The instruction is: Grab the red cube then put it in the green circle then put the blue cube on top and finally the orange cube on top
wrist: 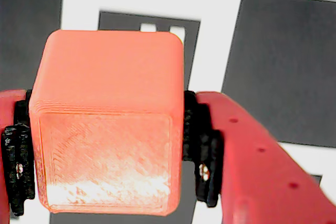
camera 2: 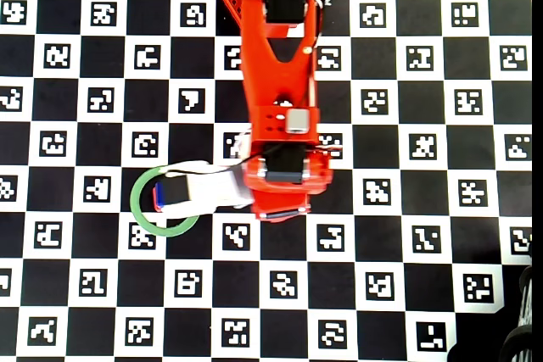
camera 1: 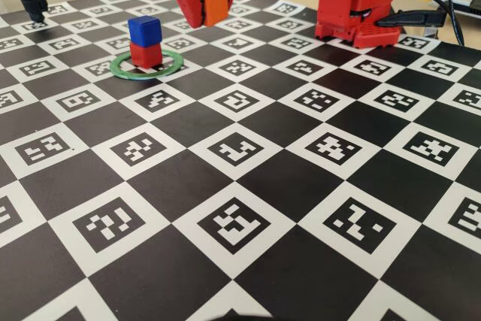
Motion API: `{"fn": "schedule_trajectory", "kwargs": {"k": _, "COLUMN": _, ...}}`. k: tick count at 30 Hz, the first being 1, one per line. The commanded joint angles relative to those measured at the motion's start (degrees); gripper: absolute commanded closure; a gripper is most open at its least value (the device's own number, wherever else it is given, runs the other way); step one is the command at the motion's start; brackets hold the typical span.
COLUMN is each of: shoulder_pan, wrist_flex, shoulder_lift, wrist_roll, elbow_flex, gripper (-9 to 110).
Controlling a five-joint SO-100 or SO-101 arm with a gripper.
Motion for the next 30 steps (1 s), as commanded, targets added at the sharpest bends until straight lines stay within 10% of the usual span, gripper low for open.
{"fn": "schedule_trajectory", "kwargs": {"k": 1, "shoulder_pan": 5.45, "wrist_flex": 1.23, "shoulder_lift": 6.24, "wrist_roll": -3.25, "elbow_flex": -5.89, "gripper": 98}}
{"fn": "schedule_trajectory", "kwargs": {"k": 30, "shoulder_pan": 18.81, "wrist_flex": 7.65, "shoulder_lift": -5.80, "wrist_roll": -16.79, "elbow_flex": -21.53, "gripper": 98}}
